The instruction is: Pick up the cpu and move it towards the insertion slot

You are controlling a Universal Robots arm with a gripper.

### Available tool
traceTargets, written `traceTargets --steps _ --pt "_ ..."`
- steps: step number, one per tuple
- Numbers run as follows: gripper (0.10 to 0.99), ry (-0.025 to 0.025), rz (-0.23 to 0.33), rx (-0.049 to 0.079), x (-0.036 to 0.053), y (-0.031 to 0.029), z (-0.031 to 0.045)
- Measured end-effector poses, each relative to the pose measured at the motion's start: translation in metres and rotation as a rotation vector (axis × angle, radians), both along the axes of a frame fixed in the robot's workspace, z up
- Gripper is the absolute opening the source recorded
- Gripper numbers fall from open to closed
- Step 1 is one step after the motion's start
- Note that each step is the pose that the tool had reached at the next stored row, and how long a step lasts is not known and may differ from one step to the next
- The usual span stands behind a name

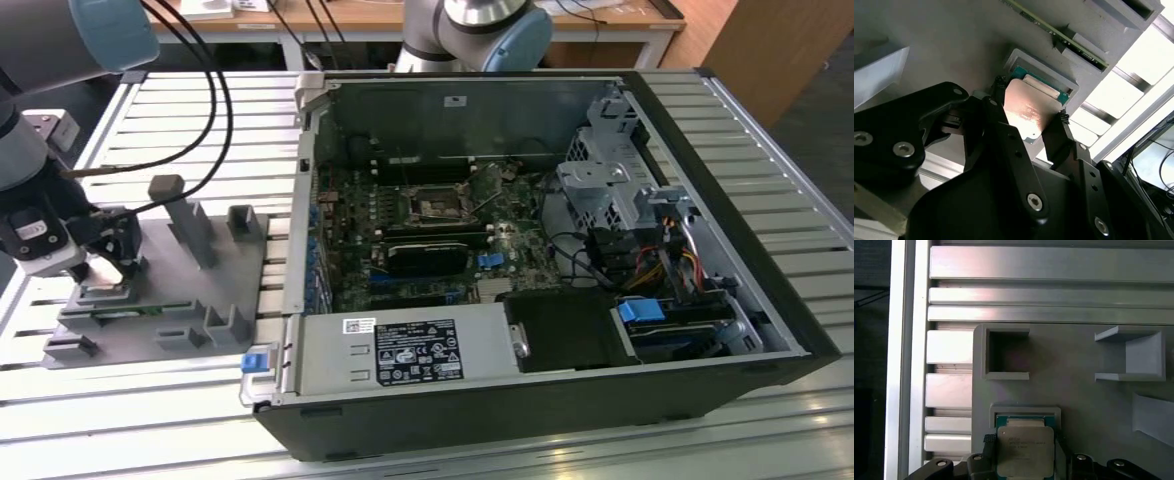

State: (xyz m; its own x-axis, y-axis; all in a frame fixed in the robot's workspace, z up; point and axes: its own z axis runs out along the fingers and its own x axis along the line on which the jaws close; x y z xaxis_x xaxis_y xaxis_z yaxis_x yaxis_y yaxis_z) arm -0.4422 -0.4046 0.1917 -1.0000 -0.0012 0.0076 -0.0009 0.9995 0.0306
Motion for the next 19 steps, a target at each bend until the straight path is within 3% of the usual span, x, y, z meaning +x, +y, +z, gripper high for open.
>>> traceTargets --steps 4,7,19 --pt "0.541 -0.0001 0.000 0.000 0.0000 0.0000 0.0050" --pt "0.541 -0.0002 0.000 0.009 0.0000 0.0000 0.0055" --pt "0.541 -0.0003 0.000 0.010 0.0000 0.0000 0.0121"
